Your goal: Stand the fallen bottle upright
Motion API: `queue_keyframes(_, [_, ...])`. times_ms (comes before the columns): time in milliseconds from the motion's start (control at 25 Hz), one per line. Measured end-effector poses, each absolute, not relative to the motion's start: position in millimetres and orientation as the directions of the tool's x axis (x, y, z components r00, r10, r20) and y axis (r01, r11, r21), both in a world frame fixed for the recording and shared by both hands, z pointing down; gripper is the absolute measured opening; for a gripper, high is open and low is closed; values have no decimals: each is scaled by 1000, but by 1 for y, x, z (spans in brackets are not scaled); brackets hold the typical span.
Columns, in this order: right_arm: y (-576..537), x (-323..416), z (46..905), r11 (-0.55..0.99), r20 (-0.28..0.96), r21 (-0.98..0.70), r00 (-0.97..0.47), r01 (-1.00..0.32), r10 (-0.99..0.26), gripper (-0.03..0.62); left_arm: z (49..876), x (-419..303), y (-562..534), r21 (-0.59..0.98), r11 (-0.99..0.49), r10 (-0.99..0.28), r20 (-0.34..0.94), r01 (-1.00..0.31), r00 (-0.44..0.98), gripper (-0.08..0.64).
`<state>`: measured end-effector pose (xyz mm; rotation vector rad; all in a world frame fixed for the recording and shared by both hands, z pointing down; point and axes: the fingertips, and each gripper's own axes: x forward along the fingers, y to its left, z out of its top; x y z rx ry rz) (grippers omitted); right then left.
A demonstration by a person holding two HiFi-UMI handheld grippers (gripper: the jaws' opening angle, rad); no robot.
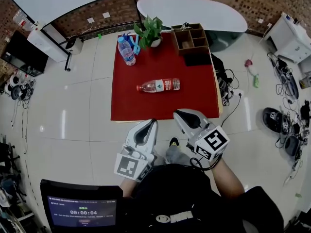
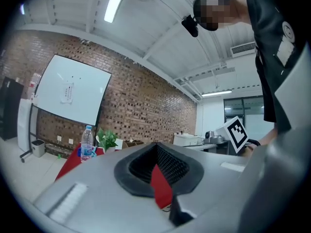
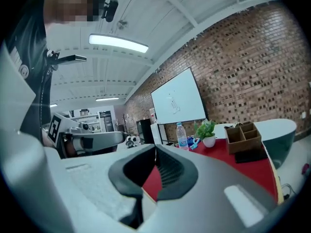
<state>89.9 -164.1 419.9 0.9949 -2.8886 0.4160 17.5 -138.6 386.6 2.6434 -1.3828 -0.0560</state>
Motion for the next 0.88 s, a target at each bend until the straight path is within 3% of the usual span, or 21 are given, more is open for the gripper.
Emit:
queue_keyframes(280, [-200,61,445,803,326,-47,-769,-594,-550,12,402,-10,-156,173,-529,-832,88,-831,548,8])
queue_keyframes(320, [-203,53,449,817,360,-4,-763,-577,-537,39,403,-14,-156,173,-532,-829,92,-829,552,8])
queue_keyframes(360, [-206,45,453,835,400,47,-756,-548,-519,124,404,-18,-157,175,-537,-826,89,-825,557,8])
queue_keyframes(440, [-216,29,467,870,501,175,-719,-461,-482,232,405,-25,-160,179,-538,-826,81,-823,558,8])
queue_keyframes(520, [-226,15,486,892,611,308,-649,-332,-452,269,405,-33,-163,181,-527,-834,78,-830,546,8])
queue_keyframes(720, [-262,-23,544,904,818,426,-439,26,-372,279,397,-69,-169,174,-462,-875,72,-869,480,8])
queue_keyframes(880, [-296,-43,601,920,898,364,-317,143,-306,284,402,-91,-168,165,-400,-905,82,-901,417,8])
